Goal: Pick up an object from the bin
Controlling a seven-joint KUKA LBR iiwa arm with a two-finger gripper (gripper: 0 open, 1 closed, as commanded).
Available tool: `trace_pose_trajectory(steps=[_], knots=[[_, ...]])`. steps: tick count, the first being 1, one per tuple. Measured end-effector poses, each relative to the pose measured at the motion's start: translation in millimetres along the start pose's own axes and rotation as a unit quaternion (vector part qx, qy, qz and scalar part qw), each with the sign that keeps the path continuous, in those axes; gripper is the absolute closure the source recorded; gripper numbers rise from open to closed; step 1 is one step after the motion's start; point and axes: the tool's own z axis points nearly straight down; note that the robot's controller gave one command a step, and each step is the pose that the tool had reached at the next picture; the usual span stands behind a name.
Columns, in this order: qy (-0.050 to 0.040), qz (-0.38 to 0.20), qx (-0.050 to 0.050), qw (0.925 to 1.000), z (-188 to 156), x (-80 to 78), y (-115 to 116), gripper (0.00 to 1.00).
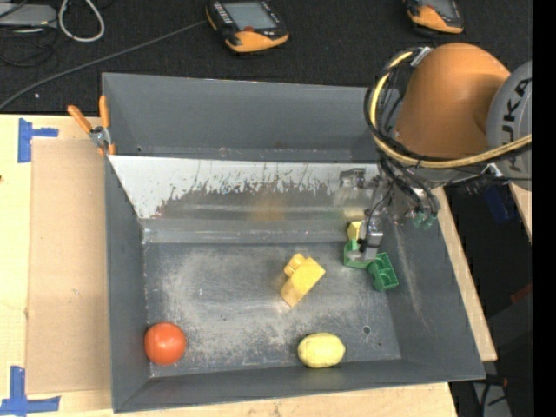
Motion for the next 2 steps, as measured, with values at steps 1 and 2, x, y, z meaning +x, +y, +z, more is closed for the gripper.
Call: trace_pose_trajectory(steps=[1,2], knots=[[0.0,-0.098,0.0,0.9952,66,4.3,16,0.0],[-0.0018,-0.189,0.0,0.9819,76,21.0,45,0.0]])
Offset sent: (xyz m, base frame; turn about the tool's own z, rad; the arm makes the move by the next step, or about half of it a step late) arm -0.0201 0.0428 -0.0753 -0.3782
